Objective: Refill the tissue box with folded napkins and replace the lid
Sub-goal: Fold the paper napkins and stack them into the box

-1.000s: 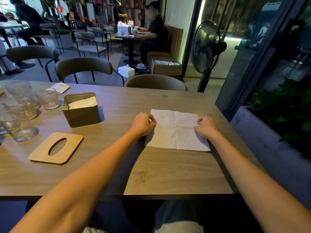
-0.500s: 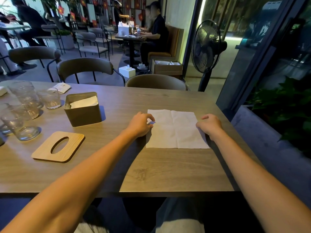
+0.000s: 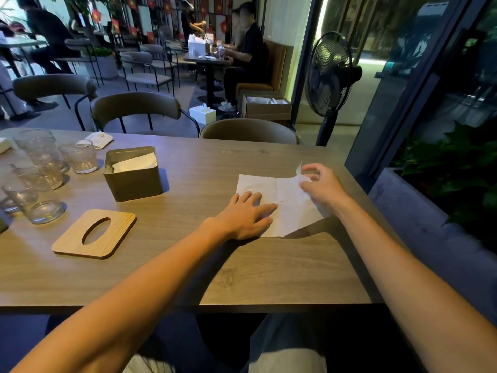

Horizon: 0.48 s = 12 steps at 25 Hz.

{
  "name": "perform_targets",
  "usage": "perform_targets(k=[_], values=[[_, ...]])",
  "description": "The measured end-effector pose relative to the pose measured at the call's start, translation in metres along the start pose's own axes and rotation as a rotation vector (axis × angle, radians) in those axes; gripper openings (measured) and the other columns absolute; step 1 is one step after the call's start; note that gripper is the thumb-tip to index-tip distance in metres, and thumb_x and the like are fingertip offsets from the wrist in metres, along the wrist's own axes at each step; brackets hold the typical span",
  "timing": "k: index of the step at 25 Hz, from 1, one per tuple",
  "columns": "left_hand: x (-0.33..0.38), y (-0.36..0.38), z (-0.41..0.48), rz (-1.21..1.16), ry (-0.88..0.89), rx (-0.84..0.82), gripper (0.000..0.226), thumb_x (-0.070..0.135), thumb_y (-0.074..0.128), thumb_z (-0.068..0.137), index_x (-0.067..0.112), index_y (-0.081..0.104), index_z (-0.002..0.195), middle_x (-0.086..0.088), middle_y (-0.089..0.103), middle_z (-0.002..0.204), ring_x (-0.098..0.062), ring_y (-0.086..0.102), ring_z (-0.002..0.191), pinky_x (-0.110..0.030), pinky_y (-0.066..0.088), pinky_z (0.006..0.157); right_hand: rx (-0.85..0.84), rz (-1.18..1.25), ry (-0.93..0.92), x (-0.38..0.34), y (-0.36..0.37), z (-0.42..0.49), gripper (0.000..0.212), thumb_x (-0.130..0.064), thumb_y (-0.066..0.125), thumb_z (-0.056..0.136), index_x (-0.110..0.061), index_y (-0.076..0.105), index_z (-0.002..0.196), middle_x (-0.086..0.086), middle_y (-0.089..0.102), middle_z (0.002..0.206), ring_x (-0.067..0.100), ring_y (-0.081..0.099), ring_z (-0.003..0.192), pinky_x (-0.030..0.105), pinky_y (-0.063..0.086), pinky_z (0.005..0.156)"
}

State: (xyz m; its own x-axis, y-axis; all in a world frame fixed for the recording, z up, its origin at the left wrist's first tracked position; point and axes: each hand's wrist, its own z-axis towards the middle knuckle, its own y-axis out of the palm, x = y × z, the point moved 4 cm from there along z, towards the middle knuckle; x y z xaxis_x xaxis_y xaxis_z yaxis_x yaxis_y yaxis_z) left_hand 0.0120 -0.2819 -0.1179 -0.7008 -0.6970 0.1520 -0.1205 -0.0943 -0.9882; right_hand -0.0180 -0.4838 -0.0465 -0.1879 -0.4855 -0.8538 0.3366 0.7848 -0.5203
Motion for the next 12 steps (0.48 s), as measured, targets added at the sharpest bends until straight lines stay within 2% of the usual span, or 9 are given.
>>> perform_targets(k=[3, 5, 7, 9, 12], values=[[-0.002, 0.001, -0.003, 0.003, 0.01, -0.002, 0.052, 0.061, 0.022, 0.099, 0.047, 0.026, 0.15, -0.008, 0.017, 0.162, -0.033, 0.009, 0.149, -0.056, 0.003, 0.119, 0.01, 0.043, -0.113, -0.019, 0.011, -0.007, 0.047, -0.01, 0.069, 0.094, -0.024, 0.057, 0.137, 0.0, 0.057, 0.136, 0.018, 0.055, 0.121, 0.022, 0.051, 0.076], [-0.002, 0.002, -0.004, -0.011, 0.015, -0.012, 0.051, 0.062, 0.023, 0.099, 0.047, 0.028, 0.148, -0.008, 0.017, 0.162, -0.033, 0.008, 0.149, -0.057, 0.003, 0.119, -0.03, 0.04, -0.204, -0.032, 0.022, -0.011, 0.044, -0.016, 0.07, 0.094, -0.025, 0.057, 0.135, -0.002, 0.058, 0.134, 0.015, 0.054, 0.121, 0.017, 0.045, 0.072], [-0.007, -0.001, -0.005, -0.062, 0.008, 0.02, 0.049, 0.061, 0.025, 0.099, 0.044, 0.037, 0.143, -0.008, 0.022, 0.16, -0.031, 0.015, 0.148, -0.057, 0.011, 0.12, -0.102, 0.043, -0.272, -0.045, 0.033, -0.018, 0.043, -0.028, 0.07, 0.095, -0.025, 0.056, 0.136, -0.003, 0.059, 0.13, 0.013, 0.056, 0.117, 0.018, 0.047, 0.076], [-0.02, -0.009, -0.007, -0.19, -0.059, 0.129, 0.045, 0.054, 0.03, 0.101, 0.036, 0.046, 0.14, -0.007, 0.033, 0.155, -0.027, 0.031, 0.143, -0.05, 0.026, 0.117, -0.168, 0.077, -0.27, -0.051, 0.044, -0.021, 0.04, -0.035, 0.064, 0.099, -0.024, 0.056, 0.136, -0.003, 0.059, 0.128, 0.014, 0.064, 0.107, 0.022, 0.054, 0.077], [-0.051, -0.02, -0.013, -0.479, -0.25, 0.332, 0.038, 0.037, 0.037, 0.104, 0.024, 0.052, 0.137, -0.006, 0.047, 0.142, -0.021, 0.048, 0.129, -0.034, 0.038, 0.105, -0.184, 0.016, -0.205, -0.044, 0.053, -0.018, 0.028, -0.03, 0.058, 0.103, -0.022, 0.059, 0.129, 0.003, 0.061, 0.126, 0.02, 0.07, 0.093, 0.024, 0.058, 0.068]])
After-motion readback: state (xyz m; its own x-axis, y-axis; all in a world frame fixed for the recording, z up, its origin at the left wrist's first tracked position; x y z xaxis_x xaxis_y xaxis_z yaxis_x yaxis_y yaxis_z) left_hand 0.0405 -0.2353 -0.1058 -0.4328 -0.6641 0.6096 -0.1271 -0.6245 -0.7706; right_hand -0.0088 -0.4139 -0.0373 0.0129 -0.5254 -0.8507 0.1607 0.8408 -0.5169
